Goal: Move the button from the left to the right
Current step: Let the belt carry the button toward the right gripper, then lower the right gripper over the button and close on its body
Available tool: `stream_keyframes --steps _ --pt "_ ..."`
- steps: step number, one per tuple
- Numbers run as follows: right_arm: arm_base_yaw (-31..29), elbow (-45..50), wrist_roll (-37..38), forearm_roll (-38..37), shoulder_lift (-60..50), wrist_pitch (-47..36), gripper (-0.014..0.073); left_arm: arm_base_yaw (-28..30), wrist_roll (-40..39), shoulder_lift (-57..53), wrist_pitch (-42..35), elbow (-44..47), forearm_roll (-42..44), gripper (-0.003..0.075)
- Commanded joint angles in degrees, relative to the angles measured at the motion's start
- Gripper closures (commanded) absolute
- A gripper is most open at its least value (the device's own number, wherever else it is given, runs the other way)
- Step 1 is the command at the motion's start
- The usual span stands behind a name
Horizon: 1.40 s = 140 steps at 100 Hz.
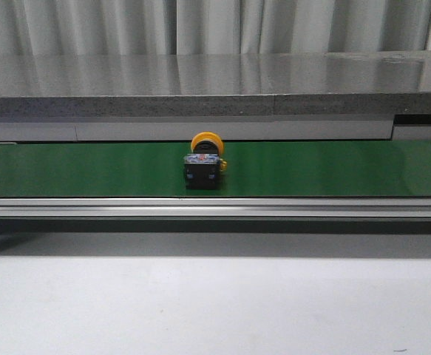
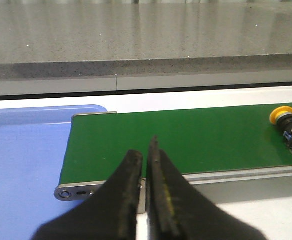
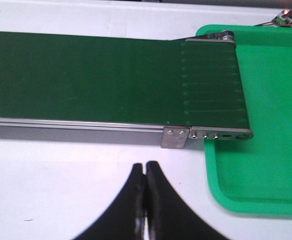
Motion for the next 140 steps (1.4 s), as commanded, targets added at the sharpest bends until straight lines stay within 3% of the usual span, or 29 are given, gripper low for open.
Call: stream_keyframes --steps 1,24,34,60,74,97,140 --pt "0.1 -2.7 0.0 0.2 3.8 -2.9 0.0662 -0.4 -0.3 0.3 -4.6 -1.7 -0.5 0.0715" --pt "0.1 -2.7 0.0 1.0 7.5 -2.2 0.0657 -0.4 -0.3 0.3 -4.6 -1.7 -0.5 0.0715" --pt "0.1 -2.7 0.0 1.0 7.4 -2.2 0.0598 -0.4 -0.3 0.3 -4.6 -1.7 -0.5 0.0715" --pt "0.1 -2.7 0.0 1.0 7.4 -0.7 0.017 -0.4 -0.3 0.3 -4.6 -1.7 -0.5 0.0715" --pt "0.1 -2.7 0.0 2.0 7.4 -1.6 0.0032 -0.4 -0.3 0.3 -4.6 -1.7 -0.5 0.0715" --pt "0.1 -3.0 0.0 6.5 9.2 -8.1 0.0021 -0.4 -0.3 0.3 -4.6 -1.7 -0.5 0.0715" --pt "7.4 -14.9 -2.5 8.2 30.2 -13.2 0.0021 -0.4 -0.3 0.3 -4.6 -1.7 -0.5 0.0715"
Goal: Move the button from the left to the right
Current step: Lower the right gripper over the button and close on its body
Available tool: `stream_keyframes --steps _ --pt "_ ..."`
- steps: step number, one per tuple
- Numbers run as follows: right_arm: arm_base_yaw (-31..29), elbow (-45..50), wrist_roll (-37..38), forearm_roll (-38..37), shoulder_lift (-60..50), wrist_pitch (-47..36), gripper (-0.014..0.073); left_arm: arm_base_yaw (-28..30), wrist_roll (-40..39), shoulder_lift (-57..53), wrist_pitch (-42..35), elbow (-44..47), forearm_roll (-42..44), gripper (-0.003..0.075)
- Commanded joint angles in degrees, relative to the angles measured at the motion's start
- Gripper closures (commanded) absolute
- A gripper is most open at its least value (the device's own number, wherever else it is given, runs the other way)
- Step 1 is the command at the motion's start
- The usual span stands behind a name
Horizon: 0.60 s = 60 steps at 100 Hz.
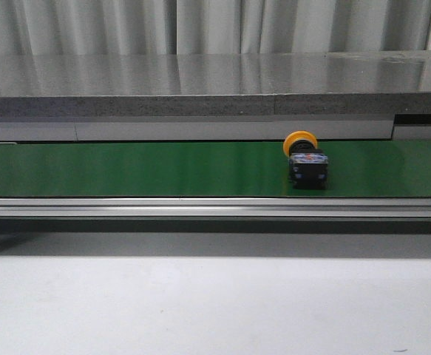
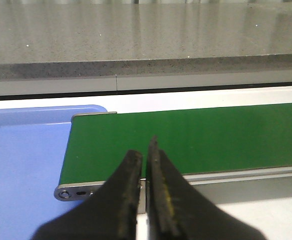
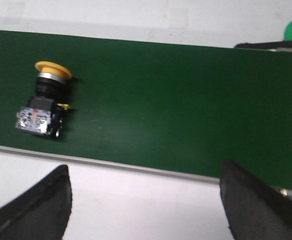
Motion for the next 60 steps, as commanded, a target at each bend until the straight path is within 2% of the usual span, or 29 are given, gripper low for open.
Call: stream_keyframes --steps 1,28,60 --pt "1.3 -4.0 -1.0 0.3 3.3 -5.0 0.0021 -0.4 -0.3 0.3 -4.6 -1.7 -0.5 0.0715" --pt "3.9 -8.0 -2.6 0.3 14.5 -9.1 0.0021 -0.4 -0.3 0.3 -4.6 -1.7 -0.5 0.0715" --pt "4.4 -8.7 -2.6 0.8 19.7 -9.7 0.0021 -0.4 -0.3 0.3 -4.6 -1.7 -0.5 0.0715"
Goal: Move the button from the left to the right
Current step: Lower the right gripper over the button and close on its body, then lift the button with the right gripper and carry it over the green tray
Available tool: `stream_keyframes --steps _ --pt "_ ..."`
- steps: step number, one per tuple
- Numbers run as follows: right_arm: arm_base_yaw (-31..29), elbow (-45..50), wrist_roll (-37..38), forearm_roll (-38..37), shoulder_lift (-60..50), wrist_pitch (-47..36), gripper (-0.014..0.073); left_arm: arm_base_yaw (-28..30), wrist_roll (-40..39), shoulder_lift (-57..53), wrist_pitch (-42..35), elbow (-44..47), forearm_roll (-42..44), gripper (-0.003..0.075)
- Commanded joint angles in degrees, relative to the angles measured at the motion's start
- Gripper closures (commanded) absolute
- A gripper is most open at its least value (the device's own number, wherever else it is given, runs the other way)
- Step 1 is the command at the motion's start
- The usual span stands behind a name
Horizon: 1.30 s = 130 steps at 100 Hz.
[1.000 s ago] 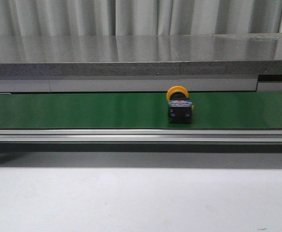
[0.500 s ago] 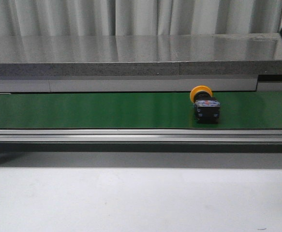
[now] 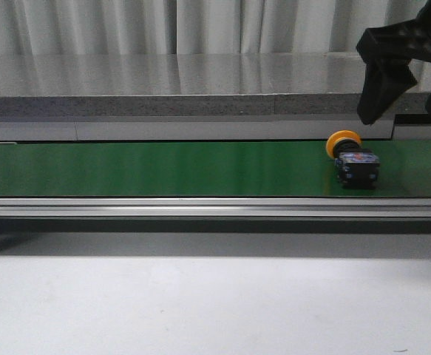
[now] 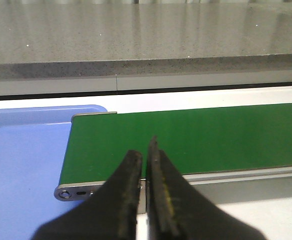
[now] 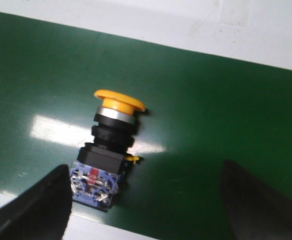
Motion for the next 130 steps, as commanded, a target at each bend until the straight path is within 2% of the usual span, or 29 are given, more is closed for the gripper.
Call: stream_keyframes --steps 1,50,57,72,82,105,130 --pt "0.1 -1.9 -0.7 0.3 -1.0 -3.0 0.0021 -0.4 -0.3 0.3 -4.6 -1.7 -0.5 0.0715" --pt "0.1 -1.9 -0.8 -2.1 6.7 -2.1 0.0036 -0.4 -0.3 0.3 -4.6 -1.7 -0.5 0.0715" --pt "0.1 -1.9 -0.8 -2.1 7.0 -1.4 0.0107 -0.4 -0.3 0.3 -4.6 -1.7 -0.5 0.0715" --pt "0.1 -2.2 -0.8 -2.2 6.8 0.0 0.0357 -0.4 -0.3 0.3 -4.6 -1.7 -0.5 0.0715" --pt "0.1 -3.5 -0.8 -2.6 6.4 2.8 0.0435 -0.4 -0.3 0.3 -4.6 -1.7 -0.5 0.0715" --pt "-1.9 -9.5 -0.8 -6.4 3.8 9.1 0.0433 -0.4 -0.3 0.3 -4.6 -1.7 -0.5 0.0715" --pt "-11.1 -13.2 -0.8 -12.6 0.9 12.1 0.0433 -0.4 -0.3 0.3 -4.6 -1.7 -0.5 0.0715"
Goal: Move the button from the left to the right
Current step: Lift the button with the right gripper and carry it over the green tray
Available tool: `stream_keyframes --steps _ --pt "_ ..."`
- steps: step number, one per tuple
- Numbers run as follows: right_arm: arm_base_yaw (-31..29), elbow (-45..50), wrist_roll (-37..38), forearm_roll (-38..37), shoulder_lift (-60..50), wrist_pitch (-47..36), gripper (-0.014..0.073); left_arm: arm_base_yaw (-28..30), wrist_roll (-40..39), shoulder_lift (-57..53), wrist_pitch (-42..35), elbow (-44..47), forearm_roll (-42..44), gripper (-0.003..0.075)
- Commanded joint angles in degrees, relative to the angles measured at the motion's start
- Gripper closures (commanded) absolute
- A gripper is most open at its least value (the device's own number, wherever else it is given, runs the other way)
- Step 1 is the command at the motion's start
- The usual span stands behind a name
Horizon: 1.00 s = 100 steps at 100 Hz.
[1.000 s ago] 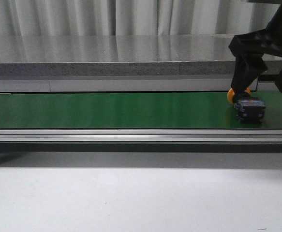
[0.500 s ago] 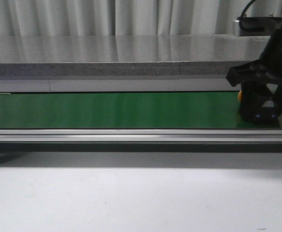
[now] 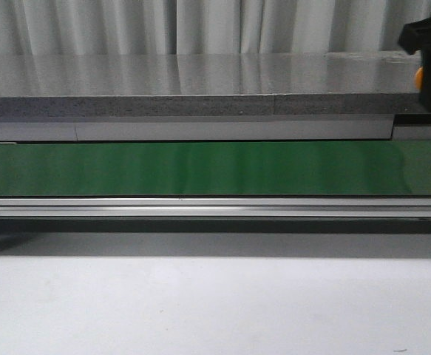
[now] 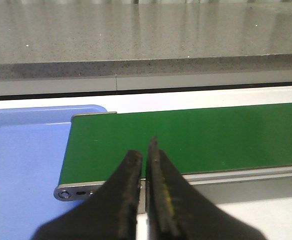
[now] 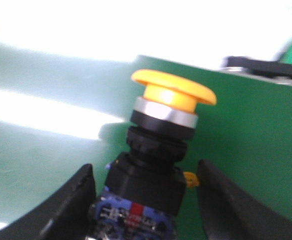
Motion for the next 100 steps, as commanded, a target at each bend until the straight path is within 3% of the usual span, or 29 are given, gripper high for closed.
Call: stream_keyframes --steps 1,20,41,74,100 --pt "-4.1 -2.3 -0.6 -3.7 -3.1 -1.1 0.0433 -0.4 -0.3 0.3 -4.5 -1.7 -0.5 0.0715" --pt "-14.7 -2.3 -0.6 -9.4 -2.6 -1.6 0.0433 -0.4 -0.3 0.3 -4.5 -1.7 -0.5 0.0715" --pt "-22.8 -2.3 -0.6 -9.4 -0.7 -6.9 0.0433 -0.4 -0.3 0.3 -4.5 -1.7 -0.5 0.0715" --pt "-28.0 -2.3 -0.6 -9.3 7.4 -11.3 0.0433 -0.4 -0.3 0.3 -4.5 -1.7 -0.5 0.0715" --pt "-28.4 -2.3 -0.5 -8.5 12.0 -10.8 0.0433 -0.4 -0.3 0.3 -4.5 -1.7 -0.5 0.0715"
